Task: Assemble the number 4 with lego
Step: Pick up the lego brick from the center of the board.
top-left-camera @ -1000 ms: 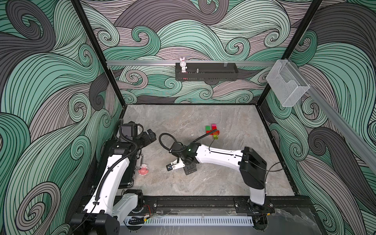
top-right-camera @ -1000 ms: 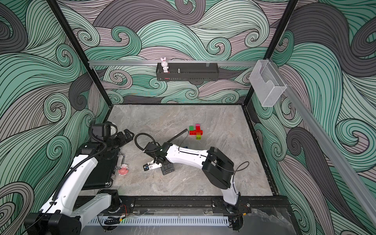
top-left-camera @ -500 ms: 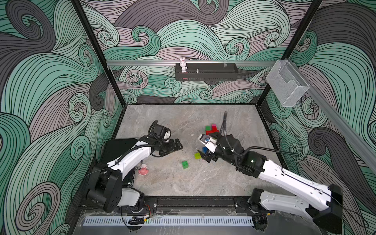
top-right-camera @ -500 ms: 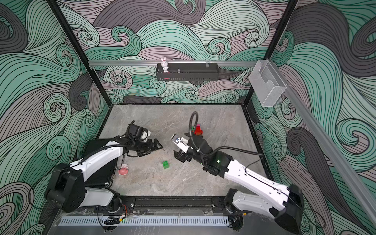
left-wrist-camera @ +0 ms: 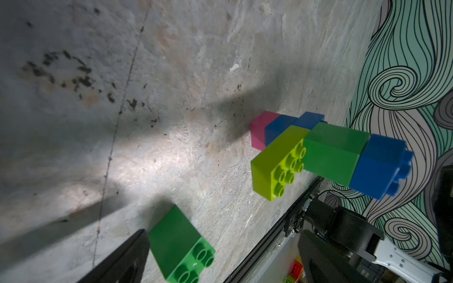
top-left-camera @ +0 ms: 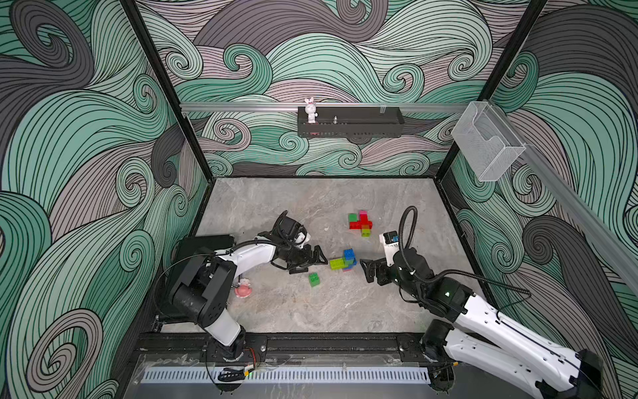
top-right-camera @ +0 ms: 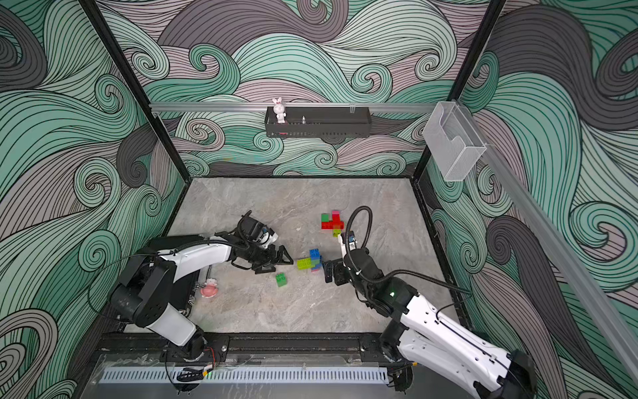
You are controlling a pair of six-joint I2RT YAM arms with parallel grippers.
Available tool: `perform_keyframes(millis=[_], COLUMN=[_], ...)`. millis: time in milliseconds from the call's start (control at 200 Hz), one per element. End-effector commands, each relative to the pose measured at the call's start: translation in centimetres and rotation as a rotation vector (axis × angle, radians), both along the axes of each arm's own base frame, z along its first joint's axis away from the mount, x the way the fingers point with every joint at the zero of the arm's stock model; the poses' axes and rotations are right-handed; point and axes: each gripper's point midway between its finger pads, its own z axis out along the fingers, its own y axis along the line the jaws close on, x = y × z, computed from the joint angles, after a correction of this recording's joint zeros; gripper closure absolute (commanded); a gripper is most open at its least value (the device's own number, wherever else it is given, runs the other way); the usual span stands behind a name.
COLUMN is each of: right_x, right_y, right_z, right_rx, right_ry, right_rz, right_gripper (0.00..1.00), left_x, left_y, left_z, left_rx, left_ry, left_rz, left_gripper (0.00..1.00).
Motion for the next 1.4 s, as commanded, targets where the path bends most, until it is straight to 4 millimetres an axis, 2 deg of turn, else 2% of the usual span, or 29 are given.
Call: perform_keyframes(millis=[0, 230, 450, 565, 701, 836, 911, 991, 1021, 1046, 1146, 1261, 1396], right_x=[0.4, 0.4, 0.4, 0.7, 0.7, 0.9, 1.0, 1.0, 1.1, 1.1, 1.0, 1.0, 1.0], right_y=[-0.7, -0.6, -0.3, 0.1, 0.2, 0.0, -0.1, -0.3, -0.4, -0.4, -0.6, -0.6, -0.4], right_z=[0.8, 0.6, -0.2, 0.3, 0.4, 0.6, 0.8, 1.0, 1.0, 0.9, 0.5, 0.1, -0.2], right_rx=[0.034, 0.008, -0.020, -0.002, -0.007, -0.001, 0.016, 0.015, 0.009, 0.002, -0.026, -0.030, -0.033], right_ry=[-0.028, -0.031, -0.014, -0.036, -0.046, -0.083, -0.111, -0.127, -0.129, -0.127, -0.110, -0.097, -0.080], right_rz=[-0.057, -0.036, -0.013, -0.008, -0.001, -0.008, -0.012, -0.015, -0.016, -0.015, -0.017, -0.022, -0.015], right_gripper=[0.01, 0.00, 0.01, 0.00, 0.00, 0.00, 0.00, 0.01, 0.00, 0.01, 0.01, 0.01, 0.01], left_x=[-0.7, -1.9, -2.3, -2.7, -2.9, -2.3, -1.7, -1.4, -1.7, -1.8, -2.8, -3.3, -3.4], left_y=[-0.7, -0.6, -0.9, -1.1, 0.4, 2.6, 2.8, 2.1, 1.9, 1.4, 0.2, -0.1, 0.0], left_z=[-0.2, -0.7, 0.2, 0.2, -1.1, -2.7, -2.6, -2.6, -2.9, -2.0, -2.2, -2.3, -1.6], left_rx=[-0.026, -0.033, -0.056, -0.058, 0.061, 0.260, 0.301, 0.283, 0.271, 0.233, 0.162, 0.142, 0.092], left_ry=[-0.008, 0.020, -0.021, -0.032, -0.055, -0.246, -0.377, -0.475, -0.491, -0.531, -0.609, -0.737, -0.898], left_rz=[-0.044, -0.040, -0.067, -0.093, -0.102, -0.137, -0.150, -0.167, -0.186, -0.200, -0.286, -0.365, -0.380], left_gripper=[0.01, 0.01, 0.01, 0.02, 0.01, 0.01, 0.02, 0.02, 0.02, 0.02, 0.06, 0.10, 0.17])
